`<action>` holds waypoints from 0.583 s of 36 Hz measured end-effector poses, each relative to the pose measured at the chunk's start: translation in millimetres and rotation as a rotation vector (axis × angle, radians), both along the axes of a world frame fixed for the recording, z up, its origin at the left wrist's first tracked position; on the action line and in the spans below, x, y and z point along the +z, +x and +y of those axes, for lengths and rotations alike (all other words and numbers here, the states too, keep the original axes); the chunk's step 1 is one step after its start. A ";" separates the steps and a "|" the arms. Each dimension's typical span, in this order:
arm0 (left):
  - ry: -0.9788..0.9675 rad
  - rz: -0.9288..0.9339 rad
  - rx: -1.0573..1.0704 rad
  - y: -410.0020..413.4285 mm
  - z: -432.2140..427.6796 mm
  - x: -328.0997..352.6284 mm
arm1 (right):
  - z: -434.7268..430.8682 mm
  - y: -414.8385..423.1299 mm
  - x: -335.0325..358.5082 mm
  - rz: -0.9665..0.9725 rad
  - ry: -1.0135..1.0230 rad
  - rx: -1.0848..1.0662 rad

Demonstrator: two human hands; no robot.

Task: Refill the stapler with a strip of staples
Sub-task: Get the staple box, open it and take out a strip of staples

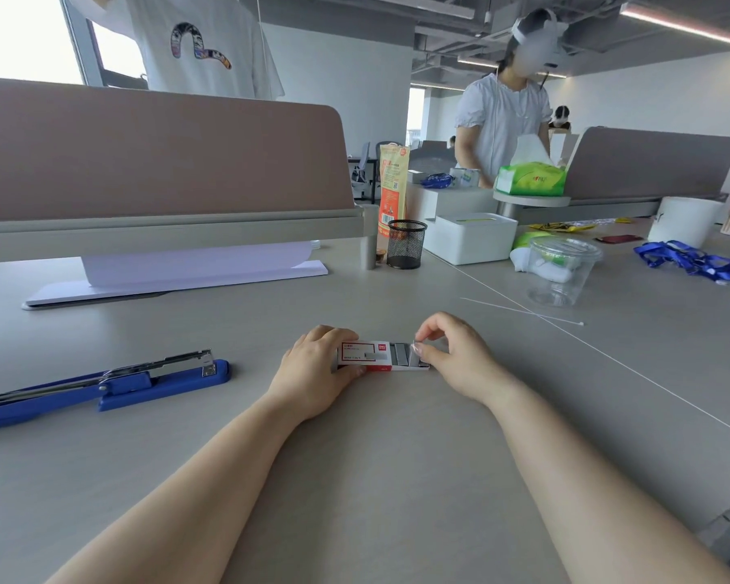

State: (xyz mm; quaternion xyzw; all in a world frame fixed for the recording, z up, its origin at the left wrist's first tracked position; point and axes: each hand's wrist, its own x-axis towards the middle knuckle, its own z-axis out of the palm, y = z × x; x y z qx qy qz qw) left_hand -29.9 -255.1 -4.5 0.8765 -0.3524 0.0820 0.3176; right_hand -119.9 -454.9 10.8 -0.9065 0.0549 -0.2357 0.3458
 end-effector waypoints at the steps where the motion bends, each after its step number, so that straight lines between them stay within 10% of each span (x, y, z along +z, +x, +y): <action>1: 0.007 -0.002 0.003 0.0 -0.3 0.2 | 0.1 0.0 1.2 -0.004 0.021 -0.006; 21: 0.072 0.028 0.080 -3.3 1.2 2.7 | -11.3 -3.0 4.7 0.032 0.469 -0.020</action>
